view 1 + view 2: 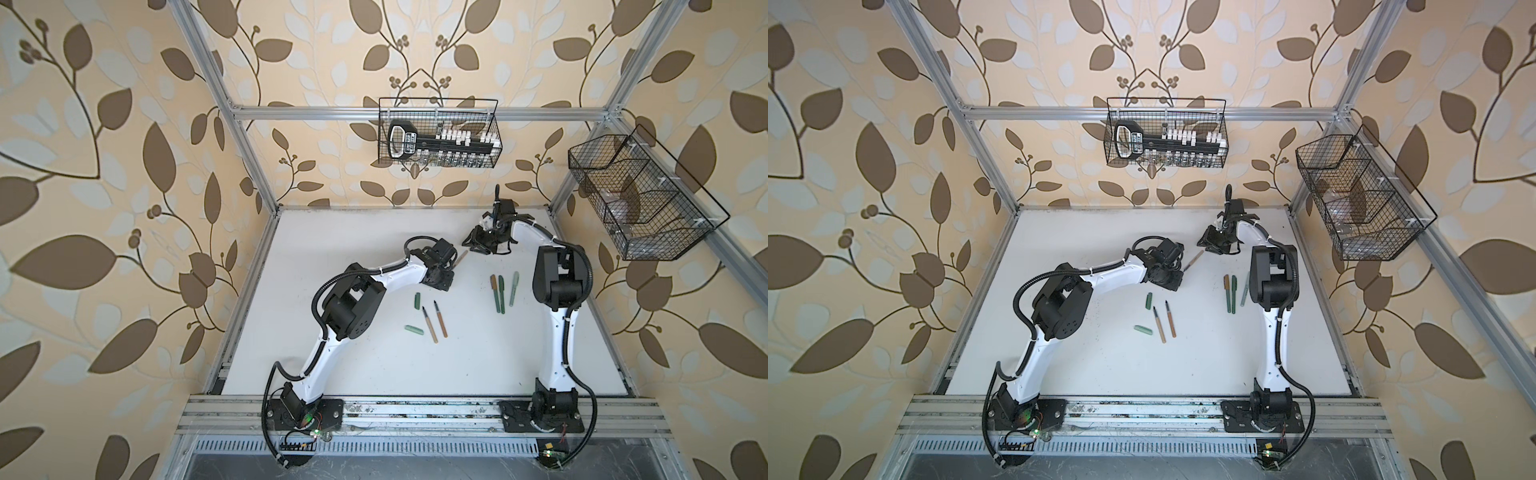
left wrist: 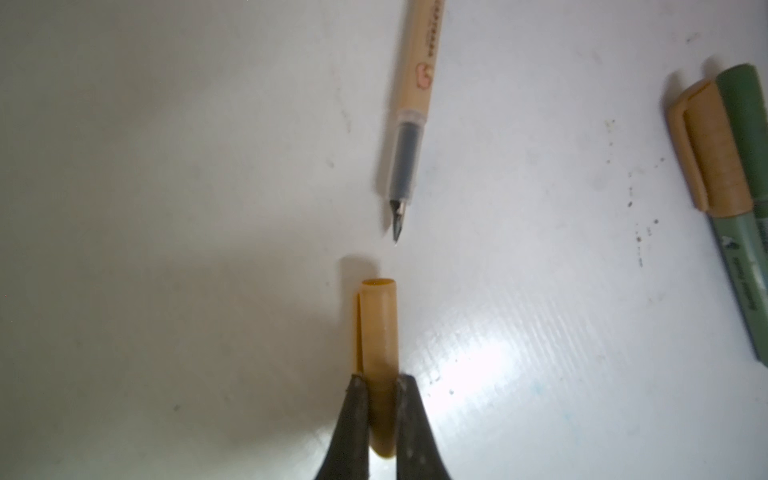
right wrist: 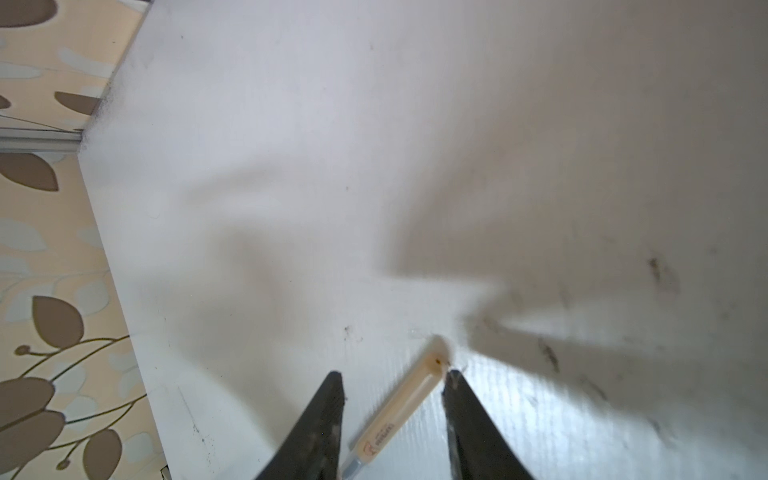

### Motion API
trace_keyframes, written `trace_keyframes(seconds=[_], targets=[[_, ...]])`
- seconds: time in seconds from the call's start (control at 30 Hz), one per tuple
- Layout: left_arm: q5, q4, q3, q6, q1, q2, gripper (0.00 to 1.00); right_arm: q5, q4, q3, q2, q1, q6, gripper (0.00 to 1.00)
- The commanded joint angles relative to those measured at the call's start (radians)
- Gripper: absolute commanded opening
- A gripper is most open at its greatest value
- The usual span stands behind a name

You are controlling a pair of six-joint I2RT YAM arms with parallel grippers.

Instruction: Insert the pens into the pen caps

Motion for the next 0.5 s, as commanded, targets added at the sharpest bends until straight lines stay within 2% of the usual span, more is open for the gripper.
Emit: trace_keyframes(seconds=[0.0, 0.13, 0.27, 0.37, 0.47], targets=[[0.016, -0.070, -0.040, 0.037, 0.011, -0.091, 0.02, 0.048, -0.044, 0.004, -0.040, 0.019, -0.069, 0.44], [0.092, -0.090, -0.080, 0.080, 0.015, -0.175, 0.01, 0.036, 0.001, -0.113, -0.153, 0.017, -0.086, 0.47], [0.165, -0.189, -0.091, 0.153, 0.019, -0.229, 0.01, 0.043, 0.007, -0.226, -0.260, 0.017, -0.142, 0.48], [0.157, -0.235, -0.136, 0.186, 0.019, -0.293, 0.01, 0.065, 0.006, -0.271, -0.301, 0.016, -0.159, 0.51], [0.143, -0.243, -0.219, 0.193, 0.029, -0.386, 0.01, 0.059, -0.018, -0.252, -0.280, 0.019, -0.161, 0.53]])
